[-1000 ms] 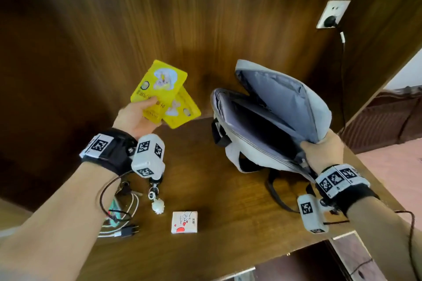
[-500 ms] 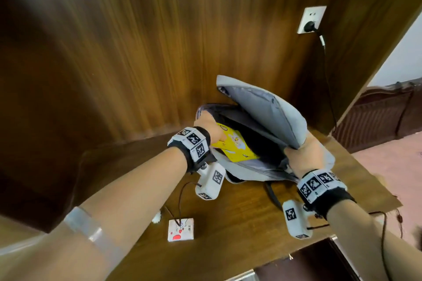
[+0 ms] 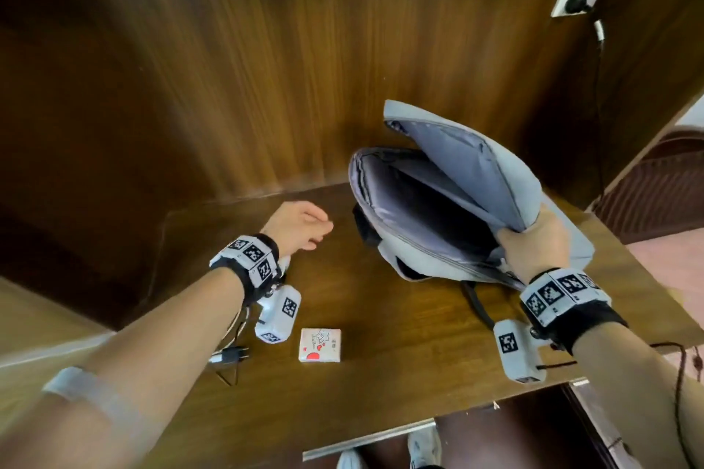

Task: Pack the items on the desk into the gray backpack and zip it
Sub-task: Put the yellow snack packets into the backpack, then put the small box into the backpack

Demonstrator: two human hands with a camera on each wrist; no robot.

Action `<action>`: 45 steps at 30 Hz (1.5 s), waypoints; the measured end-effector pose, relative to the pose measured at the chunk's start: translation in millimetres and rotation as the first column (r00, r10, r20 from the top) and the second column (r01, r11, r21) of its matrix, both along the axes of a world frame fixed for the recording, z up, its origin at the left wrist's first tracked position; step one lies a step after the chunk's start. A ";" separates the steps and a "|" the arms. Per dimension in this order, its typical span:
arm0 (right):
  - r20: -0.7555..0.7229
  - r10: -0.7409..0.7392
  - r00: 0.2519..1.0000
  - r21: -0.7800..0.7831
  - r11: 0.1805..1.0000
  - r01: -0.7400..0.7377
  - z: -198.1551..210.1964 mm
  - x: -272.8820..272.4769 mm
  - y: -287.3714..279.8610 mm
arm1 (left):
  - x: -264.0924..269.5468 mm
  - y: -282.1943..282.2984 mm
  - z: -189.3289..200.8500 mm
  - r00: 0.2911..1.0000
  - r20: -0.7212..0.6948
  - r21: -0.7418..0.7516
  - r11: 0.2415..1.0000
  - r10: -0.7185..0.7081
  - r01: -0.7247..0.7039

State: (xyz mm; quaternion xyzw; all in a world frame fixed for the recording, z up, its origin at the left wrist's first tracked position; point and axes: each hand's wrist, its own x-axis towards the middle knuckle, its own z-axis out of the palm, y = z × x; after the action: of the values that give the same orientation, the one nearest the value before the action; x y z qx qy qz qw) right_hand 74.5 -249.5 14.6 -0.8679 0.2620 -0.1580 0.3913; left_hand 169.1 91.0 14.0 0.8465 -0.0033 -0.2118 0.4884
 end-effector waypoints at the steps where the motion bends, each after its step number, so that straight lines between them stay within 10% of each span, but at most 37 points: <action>1: -0.003 0.007 1.000 -0.008 1.000 -0.007 -0.9 1.4 3.5 | -11.7 12.3 -20.4 0.989 -0.118 0.074 0.992 -0.092 0.101; 4: -0.030 0.013 0.999 -0.032 0.999 -0.014 -3.8 5.6 14.6 | -51.7 27.6 -81.1 0.896 -0.327 0.269 0.878 -0.302 0.395; 11: -0.040 0.002 0.999 -0.092 0.996 -0.006 -8.1 10.3 34.2 | -100.8 17.2 -142.1 0.804 -0.138 0.697 0.520 -0.578 0.494; 14: -0.037 -0.007 0.999 -0.122 0.993 0.002 -5.0 12.0 38.7 | -98.0 23.0 -136.6 0.873 -0.039 0.575 0.703 -0.487 0.418; 17: -0.044 -0.011 0.999 -0.139 0.990 0.004 -5.3 15.3 40.1 | -81.8 46.0 -112.1 0.992 0.120 0.338 0.941 -0.045 0.002; 23: -0.065 -0.008 0.998 -0.133 0.991 -0.001 -10.3 16.6 48.0 | -61.5 164.8 -106.5 0.795 0.159 0.514 0.638 0.586 -0.573; 29: -0.090 0.002 0.996 -0.143 0.990 -0.015 -9.4 17.1 49.6 | -77.6 209.4 -150.8 0.944 -0.037 0.667 0.712 0.328 -0.221; 38: -0.070 -0.002 0.998 -0.130 0.991 -0.008 -9.1 24.6 54.1 | -78.7 213.3 -135.2 0.983 0.165 0.780 0.600 0.076 -0.177; 45: -0.083 -0.029 0.996 -0.134 0.991 0.018 -4.8 30.1 63.5 | -74.7 229.4 -67.1 0.944 0.136 0.661 0.683 0.300 -0.312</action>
State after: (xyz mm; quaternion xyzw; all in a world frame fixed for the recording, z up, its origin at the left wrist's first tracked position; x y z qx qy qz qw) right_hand 104.6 -185.9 9.9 -0.8948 0.2773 -0.1428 0.3194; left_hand 94.3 320.4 -53.1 0.9554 0.2105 -0.1072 0.1772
